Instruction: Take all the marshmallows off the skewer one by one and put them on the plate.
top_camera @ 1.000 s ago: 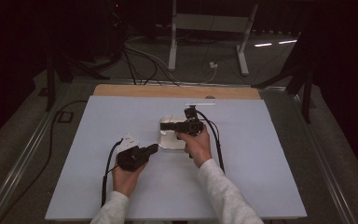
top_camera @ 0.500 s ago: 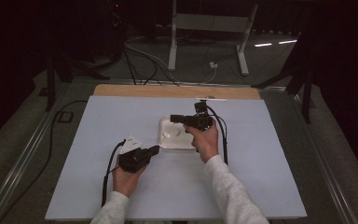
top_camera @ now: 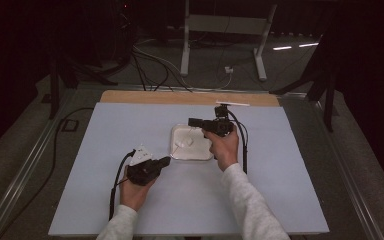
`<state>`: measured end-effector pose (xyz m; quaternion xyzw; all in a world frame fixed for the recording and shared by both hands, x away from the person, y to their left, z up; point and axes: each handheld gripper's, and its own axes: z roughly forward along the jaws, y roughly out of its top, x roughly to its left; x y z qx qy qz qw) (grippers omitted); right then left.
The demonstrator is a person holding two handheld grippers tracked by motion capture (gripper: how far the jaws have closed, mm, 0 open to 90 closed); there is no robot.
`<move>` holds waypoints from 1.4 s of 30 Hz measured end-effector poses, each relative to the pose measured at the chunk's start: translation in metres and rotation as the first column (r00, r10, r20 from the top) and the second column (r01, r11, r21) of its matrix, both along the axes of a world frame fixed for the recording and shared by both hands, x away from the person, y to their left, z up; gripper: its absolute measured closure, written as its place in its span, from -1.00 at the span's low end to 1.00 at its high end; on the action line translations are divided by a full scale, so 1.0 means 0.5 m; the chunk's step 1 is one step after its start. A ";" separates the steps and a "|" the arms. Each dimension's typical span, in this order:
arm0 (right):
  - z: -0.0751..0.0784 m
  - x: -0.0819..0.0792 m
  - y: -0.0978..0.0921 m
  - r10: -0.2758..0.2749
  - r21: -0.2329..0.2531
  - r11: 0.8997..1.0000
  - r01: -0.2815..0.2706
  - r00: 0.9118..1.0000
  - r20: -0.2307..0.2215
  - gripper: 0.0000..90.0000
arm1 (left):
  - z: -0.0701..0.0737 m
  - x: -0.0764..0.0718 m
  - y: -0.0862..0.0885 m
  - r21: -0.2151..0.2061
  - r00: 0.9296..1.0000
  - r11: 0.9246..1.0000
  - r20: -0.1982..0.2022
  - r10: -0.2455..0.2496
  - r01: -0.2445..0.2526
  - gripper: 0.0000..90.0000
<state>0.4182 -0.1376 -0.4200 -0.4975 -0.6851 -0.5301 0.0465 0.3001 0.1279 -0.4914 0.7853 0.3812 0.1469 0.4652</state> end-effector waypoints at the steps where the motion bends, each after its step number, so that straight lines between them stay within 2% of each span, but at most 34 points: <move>1: 0.008 0.001 -0.016 -0.045 0.016 0.999 0.045 0.999 0.019 0.81 | -0.006 0.001 0.006 0.006 1.000 1.000 -0.016 0.003 -0.003 1.00; 2: 0.020 0.008 -0.047 -0.086 0.064 0.994 0.085 0.996 0.021 0.81 | -0.006 0.002 0.019 -0.031 0.999 0.999 -0.023 0.024 -0.025 1.00; 3: 0.020 0.008 -0.047 -0.086 0.064 0.994 0.085 0.996 0.021 0.81 | -0.006 0.002 0.019 -0.031 0.999 0.999 -0.023 0.024 -0.025 1.00; 5: 0.033 0.011 -0.079 -0.101 0.049 0.994 0.099 0.994 0.033 0.80 | 0.004 0.004 0.029 -0.081 0.999 0.996 -0.011 0.041 -0.042 1.00; 6: 0.033 0.011 -0.079 -0.101 0.049 0.994 0.099 0.994 0.033 0.80 | 0.007 0.005 0.031 -0.092 0.999 0.995 -0.007 0.046 -0.047 1.00; 8: 0.031 0.010 -0.083 -0.091 0.034 0.995 0.090 0.995 0.032 0.79 | 0.007 0.005 0.031 -0.095 0.999 0.994 -0.008 0.054 -0.054 1.00; 11: 0.015 0.010 -0.073 -0.077 0.016 0.997 0.076 0.997 0.025 0.77 | 0.006 0.005 0.030 -0.097 0.998 0.994 -0.007 0.056 -0.056 1.00; 12: 0.003 0.011 -0.064 -0.066 -0.004 0.998 0.066 0.998 0.019 0.76 | 0.006 0.005 0.030 -0.101 0.998 0.993 -0.006 0.056 -0.056 1.00; 18: -0.021 0.014 -0.049 -0.047 -0.044 0.998 0.047 0.999 0.004 0.73 | 0.005 0.007 0.033 -0.105 0.998 0.992 -0.009 0.064 -0.064 1.00; 19: -0.031 0.015 -0.045 -0.048 -0.066 0.997 0.048 0.999 0.002 0.71 | 0.005 0.007 0.033 -0.106 0.998 0.992 -0.009 0.064 -0.064 1.00; 23: -0.052 0.017 -0.038 -0.037 -0.098 0.995 0.035 0.999 -0.015 0.70 | 0.004 0.007 0.030 -0.111 0.998 0.992 -0.010 0.061 -0.062 1.00; 25: -0.074 0.017 -0.029 -0.030 -0.145 0.989 0.026 0.999 -0.028 0.67 | 0.003 0.007 0.027 -0.110 0.998 0.992 -0.011 0.058 -0.059 1.00; 28: -0.087 0.018 -0.024 -0.030 -0.162 0.986 0.023 0.999 -0.042 0.62 | 0.002 0.007 0.024 -0.109 0.998 0.992 -0.013 0.054 -0.055 1.00; 30: -0.099 0.019 -0.022 -0.036 -0.168 0.985 0.027 0.998 -0.051 0.36 | 0.002 0.007 0.023 -0.112 0.998 0.992 -0.015 0.053 -0.054 1.00; 31: -0.107 0.022 -0.019 -0.041 -0.185 0.982 0.027 0.996 -0.073 0.02 | 0.002 0.008 0.023 -0.111 0.998 0.992 -0.015 0.053 -0.054 1.00; 33: -0.109 0.023 -0.019 -0.036 -0.185 0.982 0.022 0.997 -0.075 -0.03 | 0.001 0.008 0.024 -0.111 0.998 0.992 -0.016 0.054 -0.055 1.00; 34: -0.109 0.022 -0.019 -0.029 -0.179 0.984 0.016 0.997 -0.069 -0.16 | 0.001 0.009 0.024 -0.111 0.998 0.992 -0.017 0.055 -0.056 1.00; 42: -0.089 0.009 -0.017 0.005 -0.153 0.988 -0.009 1.000 -0.028 -0.39 | 0.001 0.009 0.026 -0.113 0.998 0.991 -0.018 0.065 -0.066 1.00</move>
